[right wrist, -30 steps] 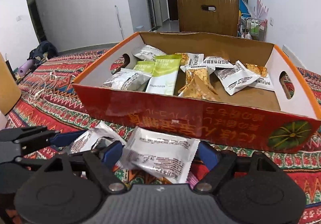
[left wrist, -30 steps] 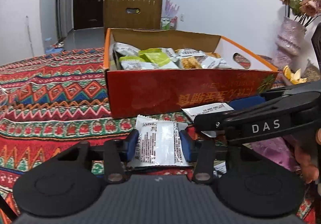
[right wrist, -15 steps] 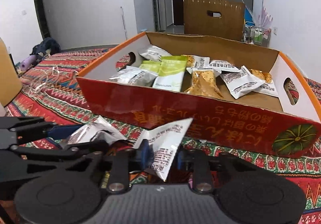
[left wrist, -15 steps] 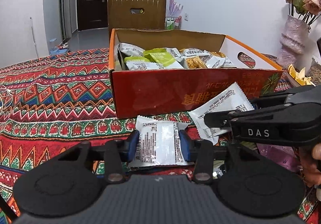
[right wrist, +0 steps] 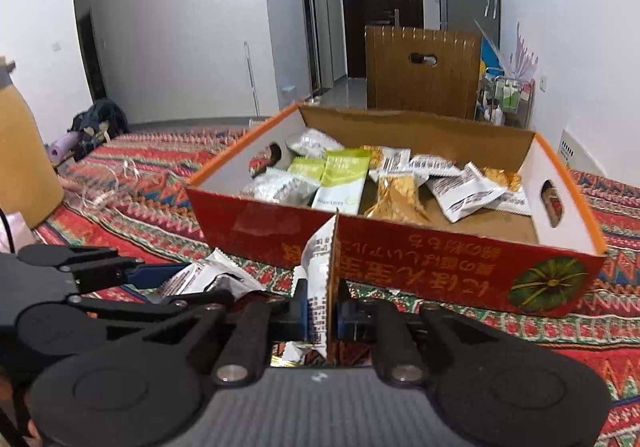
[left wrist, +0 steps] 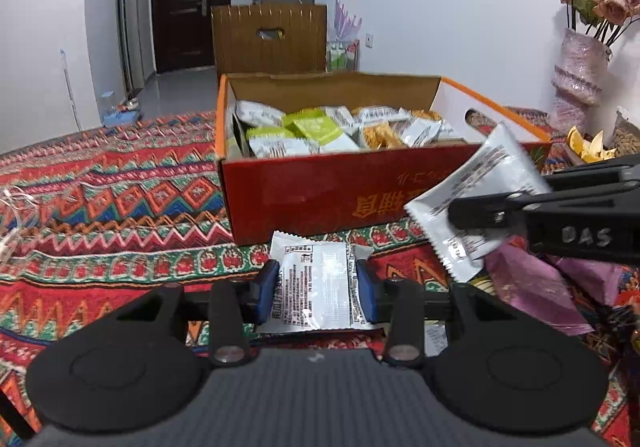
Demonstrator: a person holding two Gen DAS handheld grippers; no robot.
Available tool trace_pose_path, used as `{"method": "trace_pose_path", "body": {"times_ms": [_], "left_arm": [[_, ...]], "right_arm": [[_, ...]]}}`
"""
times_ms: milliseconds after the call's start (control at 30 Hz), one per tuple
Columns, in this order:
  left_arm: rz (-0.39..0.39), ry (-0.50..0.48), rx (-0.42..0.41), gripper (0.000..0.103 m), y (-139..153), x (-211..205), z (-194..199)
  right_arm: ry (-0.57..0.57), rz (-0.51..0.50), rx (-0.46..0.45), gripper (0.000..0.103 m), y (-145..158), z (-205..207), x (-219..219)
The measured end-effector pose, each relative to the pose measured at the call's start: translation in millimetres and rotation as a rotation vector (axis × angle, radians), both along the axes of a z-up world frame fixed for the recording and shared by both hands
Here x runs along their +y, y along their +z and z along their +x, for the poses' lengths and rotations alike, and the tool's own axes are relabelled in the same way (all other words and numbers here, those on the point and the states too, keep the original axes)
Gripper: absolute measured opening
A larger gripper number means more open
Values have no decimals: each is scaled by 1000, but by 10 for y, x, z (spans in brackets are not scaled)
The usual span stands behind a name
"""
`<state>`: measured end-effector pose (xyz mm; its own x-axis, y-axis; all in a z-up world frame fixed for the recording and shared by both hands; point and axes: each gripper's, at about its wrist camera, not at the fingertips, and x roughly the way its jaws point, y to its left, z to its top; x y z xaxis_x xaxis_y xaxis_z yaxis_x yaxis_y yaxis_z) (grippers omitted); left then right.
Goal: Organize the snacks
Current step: 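Lift the left tool's sachet while the right tool regrasps its sachet upright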
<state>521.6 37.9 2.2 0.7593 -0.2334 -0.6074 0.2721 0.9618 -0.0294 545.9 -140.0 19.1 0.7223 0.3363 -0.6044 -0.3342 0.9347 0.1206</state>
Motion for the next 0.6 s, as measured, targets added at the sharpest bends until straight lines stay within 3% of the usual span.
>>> {"method": "trace_pose_path", "body": {"times_ms": [400, 600], "left_arm": [[-52, 26, -138, 41, 697, -39, -1226], [-91, 56, -175, 41, 819, -111, -1936]], "right_arm": [[2, 33, -144, 12, 561, -1098, -419], [-5, 46, -179, 12, 644, -1821, -687]]}}
